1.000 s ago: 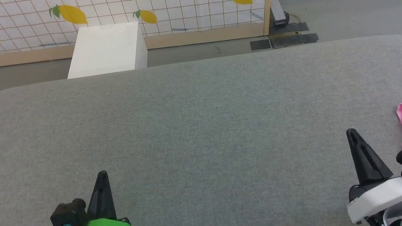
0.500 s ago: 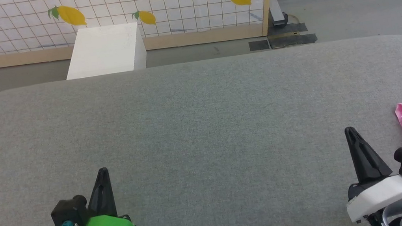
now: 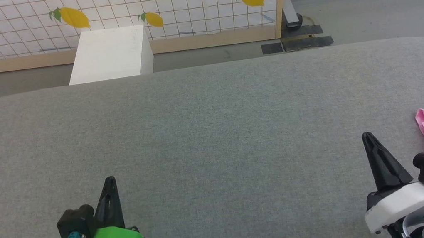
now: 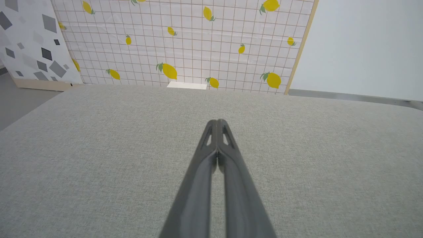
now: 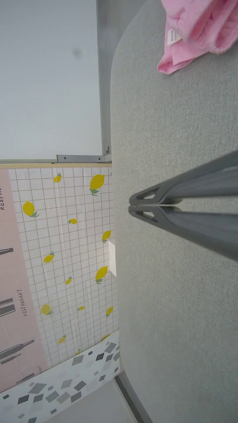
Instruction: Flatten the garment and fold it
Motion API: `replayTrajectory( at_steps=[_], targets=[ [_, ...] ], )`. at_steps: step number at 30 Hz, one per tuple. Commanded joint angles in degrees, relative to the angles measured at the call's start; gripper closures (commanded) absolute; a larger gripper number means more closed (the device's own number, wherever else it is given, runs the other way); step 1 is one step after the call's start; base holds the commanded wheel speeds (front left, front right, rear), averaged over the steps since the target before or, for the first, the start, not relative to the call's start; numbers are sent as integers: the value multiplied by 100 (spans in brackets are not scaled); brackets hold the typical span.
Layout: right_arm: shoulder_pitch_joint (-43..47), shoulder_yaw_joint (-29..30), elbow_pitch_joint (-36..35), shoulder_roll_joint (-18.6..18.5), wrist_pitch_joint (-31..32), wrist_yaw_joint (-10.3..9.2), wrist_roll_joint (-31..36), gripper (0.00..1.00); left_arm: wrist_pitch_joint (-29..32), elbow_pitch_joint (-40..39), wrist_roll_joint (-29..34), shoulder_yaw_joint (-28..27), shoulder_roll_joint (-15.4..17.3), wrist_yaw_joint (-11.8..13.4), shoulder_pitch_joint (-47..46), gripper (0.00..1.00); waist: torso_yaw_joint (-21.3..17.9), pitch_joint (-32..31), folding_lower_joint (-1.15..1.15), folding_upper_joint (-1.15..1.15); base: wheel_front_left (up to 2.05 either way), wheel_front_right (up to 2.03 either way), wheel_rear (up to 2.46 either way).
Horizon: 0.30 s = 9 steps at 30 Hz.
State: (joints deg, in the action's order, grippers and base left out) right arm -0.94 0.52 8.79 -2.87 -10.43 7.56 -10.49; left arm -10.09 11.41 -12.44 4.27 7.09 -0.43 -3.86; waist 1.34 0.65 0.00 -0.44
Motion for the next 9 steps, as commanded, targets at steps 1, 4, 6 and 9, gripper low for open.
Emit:
replayTrajectory(
  at_steps=[1,4,6,9],
  targets=[
    [30,-9,-61,0,44,-2,75,100,40,-52,81,-34,-35,14,68,100,-2,-1,0,14,0,0,0],
    [32,-11,-89,0,78,-3,107,100,73,-88,120,-47,-48,15,78,100,-7,-3,0,15,0,0,0],
    [34,-12,-109,0,103,-3,132,100,97,-116,149,-57,-58,16,86,100,-10,-5,0,15,0,0,0],
    [36,-13,-137,0,137,-3,165,100,130,-152,188,-70,-71,17,97,100,-14,-7,0,16,0,0,0]
  ],
)
